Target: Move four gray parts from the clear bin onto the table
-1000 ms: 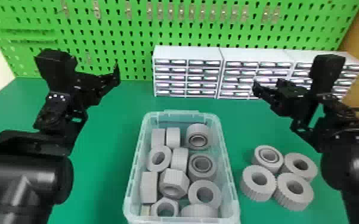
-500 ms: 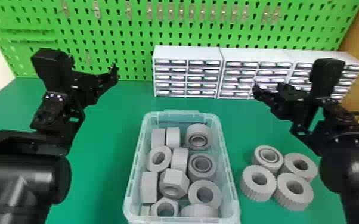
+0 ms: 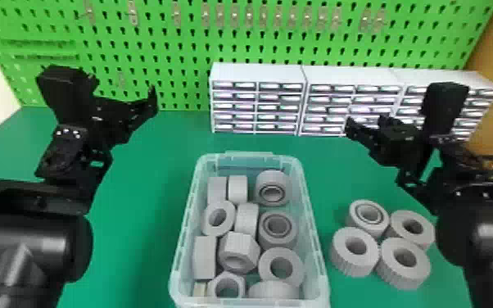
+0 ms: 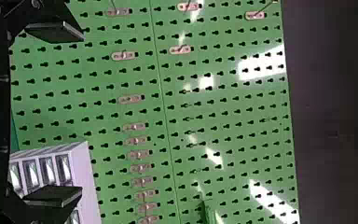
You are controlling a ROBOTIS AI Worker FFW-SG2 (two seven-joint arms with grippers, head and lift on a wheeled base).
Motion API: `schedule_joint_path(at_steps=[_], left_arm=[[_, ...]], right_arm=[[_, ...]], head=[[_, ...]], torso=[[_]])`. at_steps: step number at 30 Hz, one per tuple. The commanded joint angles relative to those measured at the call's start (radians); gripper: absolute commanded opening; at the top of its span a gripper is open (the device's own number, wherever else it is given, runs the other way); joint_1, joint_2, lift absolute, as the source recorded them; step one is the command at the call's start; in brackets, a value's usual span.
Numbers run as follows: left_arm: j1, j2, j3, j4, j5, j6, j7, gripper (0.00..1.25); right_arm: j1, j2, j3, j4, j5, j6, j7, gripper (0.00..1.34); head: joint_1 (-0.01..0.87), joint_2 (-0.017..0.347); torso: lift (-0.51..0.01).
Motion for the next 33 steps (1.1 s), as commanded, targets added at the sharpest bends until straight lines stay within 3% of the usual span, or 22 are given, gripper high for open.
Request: schedule_joint_path(at_steps=[1,33], left_arm=[[0.0,0.0,0.002,-0.002,0.0,0.0,0.0,1.12],[0.003,-0.005,-0.002,-0.001,0.004,0.0,0.009,1.12]], right_arm=[[-0.006,-0.005,0.009,0.001,0.004,0.0,0.0,0.87],[-0.02,-0.009,0.006,0.001,-0.004,-0.011,0.0,0.87]], head=[[0.686,0.026],[0.686,0.026]], torso=[[-0.05],[-0.05]])
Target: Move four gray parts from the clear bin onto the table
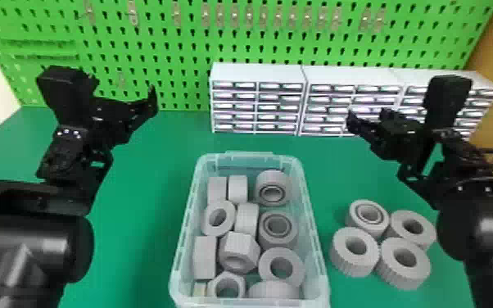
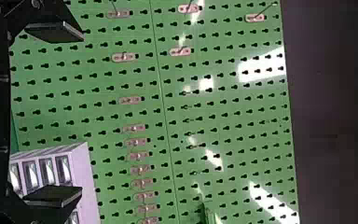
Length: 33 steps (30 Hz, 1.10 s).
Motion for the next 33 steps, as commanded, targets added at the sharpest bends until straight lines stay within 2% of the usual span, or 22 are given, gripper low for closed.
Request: schedule_joint_path(at_steps=[1,6,33], left_arm=[[0.001,0.0,0.001,0.0,0.003,0.0,0.0,1.12],[0.0,0.0,-0.002,0.0,0.003,0.0,0.0,1.12],[0.004,0.0,0.001,0.0,0.007,0.0,0.0,1.12]], right_arm=[[-0.004,-0.002,0.006,0.0,0.0,0.0,0.001,0.87],[-0.008,-0.01,0.02,0.0,0.003,0.0,0.001,0.87],[-0.005,-0.01,0.017,0.0,0.006,0.0,0.001,0.87]], head=[[0.686,0.026],[0.686,0.026],[0.686,0.026]], torso=[[-0.05],[-0.05],[-0.05]])
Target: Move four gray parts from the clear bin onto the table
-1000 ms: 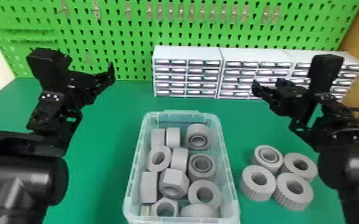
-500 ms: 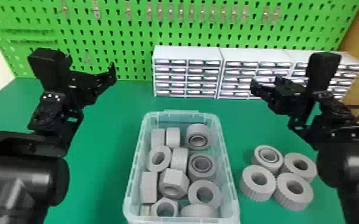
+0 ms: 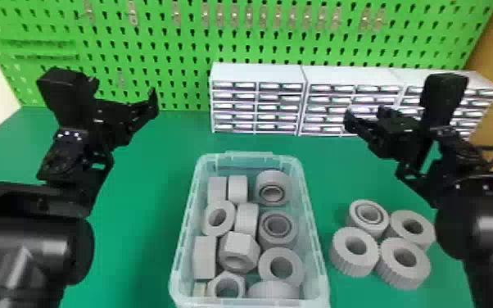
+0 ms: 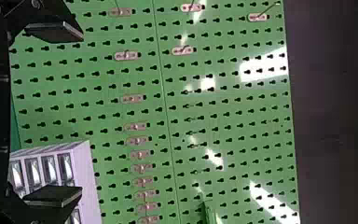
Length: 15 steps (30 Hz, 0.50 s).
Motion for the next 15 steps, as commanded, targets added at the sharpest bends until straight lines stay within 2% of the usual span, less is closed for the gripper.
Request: schedule_joint_path(at_steps=[1,15], left_arm=[[-0.001,0.0,0.001,0.0,0.001,0.0,0.0,1.12],[0.0,-0.002,0.006,0.0,0.007,0.0,0.0,1.12]], right_arm=[[0.0,0.0,-0.001,0.0,0.0,0.0,0.0,0.87],[0.0,0.0,-0.001,0.0,0.0,0.0,0.001,0.87]], head=[[0.686,0.026],[0.686,0.026]], torso=[[-0.05],[-0.05]])
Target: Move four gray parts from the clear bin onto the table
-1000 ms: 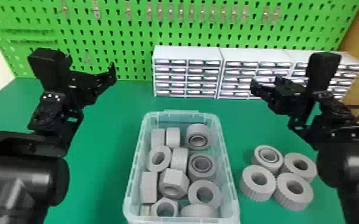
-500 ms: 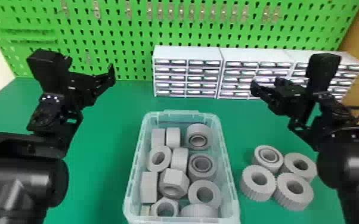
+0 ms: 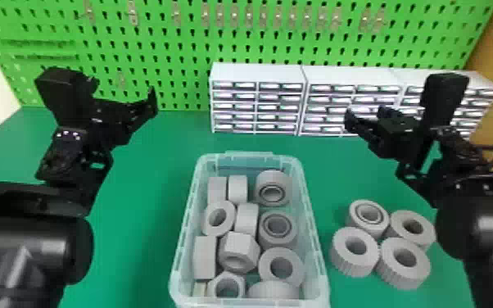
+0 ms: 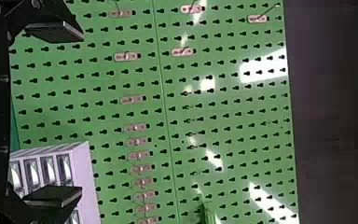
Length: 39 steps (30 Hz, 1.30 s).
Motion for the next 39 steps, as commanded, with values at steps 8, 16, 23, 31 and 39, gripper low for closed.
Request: schedule_joint_path(at_steps=[8,16,23,31,39], left_arm=[[0.0,-0.001,0.002,0.0,0.002,0.0,0.0,1.12],[0.0,-0.001,0.002,0.0,0.001,0.0,0.001,1.12],[0.0,-0.001,0.002,0.0,-0.001,0.0,0.001,1.12],[0.0,-0.001,0.002,0.002,-0.001,0.0,0.001,1.12],[-0.002,-0.001,0.0,0.002,-0.004,0.0,0.001,1.12]], right_arm=[[0.001,0.0,0.0,0.0,0.0,0.0,0.0,0.87],[0.002,0.0,0.0,0.0,-0.005,0.0,0.0,0.87],[0.002,0.0,0.002,0.0,-0.005,0.0,0.0,0.87],[0.002,-0.002,0.003,0.0,-0.005,0.0,0.0,0.87],[0.002,-0.003,0.008,0.0,-0.005,0.0,0.001,0.87]], head=[[0.686,0.026],[0.686,0.026],[0.686,0.026],[0.686,0.026],[0.686,0.026]], torso=[[-0.05],[-0.05],[-0.05],[-0.05],[-0.05]])
